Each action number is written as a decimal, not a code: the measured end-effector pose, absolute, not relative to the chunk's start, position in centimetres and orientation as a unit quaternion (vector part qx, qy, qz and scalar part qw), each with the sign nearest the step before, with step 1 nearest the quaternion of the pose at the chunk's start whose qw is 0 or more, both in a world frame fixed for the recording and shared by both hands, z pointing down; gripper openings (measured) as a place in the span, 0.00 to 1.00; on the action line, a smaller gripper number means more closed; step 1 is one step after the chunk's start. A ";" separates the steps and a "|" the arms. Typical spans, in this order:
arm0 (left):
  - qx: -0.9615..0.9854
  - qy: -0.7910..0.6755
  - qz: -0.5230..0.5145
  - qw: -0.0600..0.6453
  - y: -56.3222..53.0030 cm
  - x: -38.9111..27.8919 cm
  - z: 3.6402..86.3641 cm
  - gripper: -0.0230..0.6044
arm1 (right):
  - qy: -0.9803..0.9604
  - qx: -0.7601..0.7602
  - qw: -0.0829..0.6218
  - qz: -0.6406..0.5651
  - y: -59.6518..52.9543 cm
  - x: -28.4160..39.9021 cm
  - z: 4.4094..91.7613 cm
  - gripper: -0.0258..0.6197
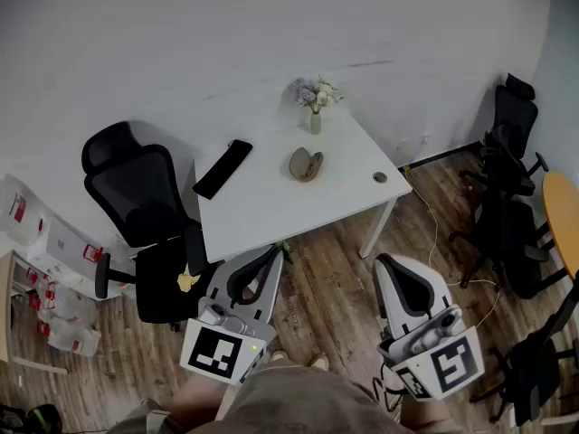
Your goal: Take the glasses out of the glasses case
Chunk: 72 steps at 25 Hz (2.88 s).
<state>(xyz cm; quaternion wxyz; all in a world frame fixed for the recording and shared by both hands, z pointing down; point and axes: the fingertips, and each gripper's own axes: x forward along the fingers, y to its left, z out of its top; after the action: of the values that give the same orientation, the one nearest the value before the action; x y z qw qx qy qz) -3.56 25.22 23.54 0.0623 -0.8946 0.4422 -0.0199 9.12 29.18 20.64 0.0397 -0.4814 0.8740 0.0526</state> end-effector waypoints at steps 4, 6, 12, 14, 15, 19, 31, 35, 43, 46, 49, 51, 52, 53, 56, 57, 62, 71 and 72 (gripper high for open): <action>-0.893 0.442 -0.026 0.083 25.1 -3.9 23.5 0.06 | 0.872 -0.486 0.051 0.044 29.0 9.3 20.6 0.09; -0.893 0.443 -0.025 0.077 25.1 -3.7 23.5 0.06 | 0.872 -0.485 0.055 0.038 28.8 9.6 20.8 0.09; -0.889 0.451 -0.031 0.070 24.7 -3.3 23.9 0.06 | 0.870 -0.489 0.057 0.029 28.3 10.5 21.5 0.09; -0.884 0.460 -0.036 0.070 24.3 -3.7 24.1 0.06 | 0.868 -0.492 0.060 0.024 28.1 10.8 21.8 0.09; -0.882 0.464 -0.039 0.071 24.0 -3.8 24.2 0.06 | 0.870 -0.489 0.059 0.022 27.9 10.9 22.0 0.09; -0.878 0.471 -0.042 0.077 23.0 -4.1 24.3 0.06 | 0.898 -0.438 0.033 0.011 27.1 9.2 23.4 0.33; -0.884 0.463 -0.047 0.056 12.4 -4.7 27.6 0.06 | 0.881 -0.472 0.017 -0.031 15.3 9.0 27.3 0.34; -0.884 0.462 -0.052 0.048 6.7 -5.7 28.3 0.06 | 0.878 -0.476 0.001 -0.045 9.1 8.2 28.7 0.35; -0.893 0.444 -0.067 0.029 -5.8 -7.2 30.1 0.06 | 0.872 -0.473 -0.046 -0.114 -4.2 5.2 33.3 0.35; -0.897 0.435 -0.079 0.023 -10.5 -7.7 31.5 0.06 | 0.857 -0.489 -0.062 -0.151 -9.5 4.4 36.1 0.35; -0.900 0.425 -0.097 0.010 -14.7 -7.9 34.0 0.06 | 0.836 -0.508 -0.070 -0.196 -14.2 4.2 39.5 0.35; -0.903 0.415 -0.111 -0.006 -17.3 -7.8 36.1 0.06 | 0.824 -0.517 -0.087 -0.216 -16.9 3.9 42.0 0.35; -0.905 0.408 -0.116 -0.018 -18.4 -7.8 37.2 0.06 | 0.820 -0.520 -0.105 -0.215 -18.2 3.7 43.3 0.35; -0.907 0.402 -0.121 -0.029 -19.5 -7.8 38.2 0.06 | 0.817 -0.522 -0.126 -0.210 -19.3 3.5 44.5 0.35; -0.908 0.391 -0.141 -0.051 -22.5 -7.8 41.4 0.06 | 0.807 -0.522 -0.176 -0.214 -22.5 2.8 48.8 0.35; -0.907 0.389 -0.149 -0.058 -23.2 -7.8 42.5 0.06 | 0.802 -0.523 -0.196 -0.214 -23.4 2.8 50.4 0.35; -0.900 0.380 -0.183 -0.105 -25.4 -7.9 47.6 0.06 | 0.772 -0.530 -0.239 -0.257 -26.3 3.7 57.4 0.36; -0.879 0.392 -0.228 -0.146 -27.0 -7.1 53.1 0.06 | 0.722 -0.526 -0.219 -0.392 -29.1 5.2 66.7 0.36; -0.876 0.395 -0.232 -0.151 -27.0 -7.0 53.5 0.06 | 0.717 -0.530 -0.217 -0.398 -29.3 5.5 67.3 0.36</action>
<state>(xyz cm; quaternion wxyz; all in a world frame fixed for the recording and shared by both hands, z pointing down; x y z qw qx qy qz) -6.98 -26.99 53.52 -0.1514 -0.8761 0.3946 -0.2320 5.53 -29.28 67.29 -0.2169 -0.5299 0.7168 -0.3981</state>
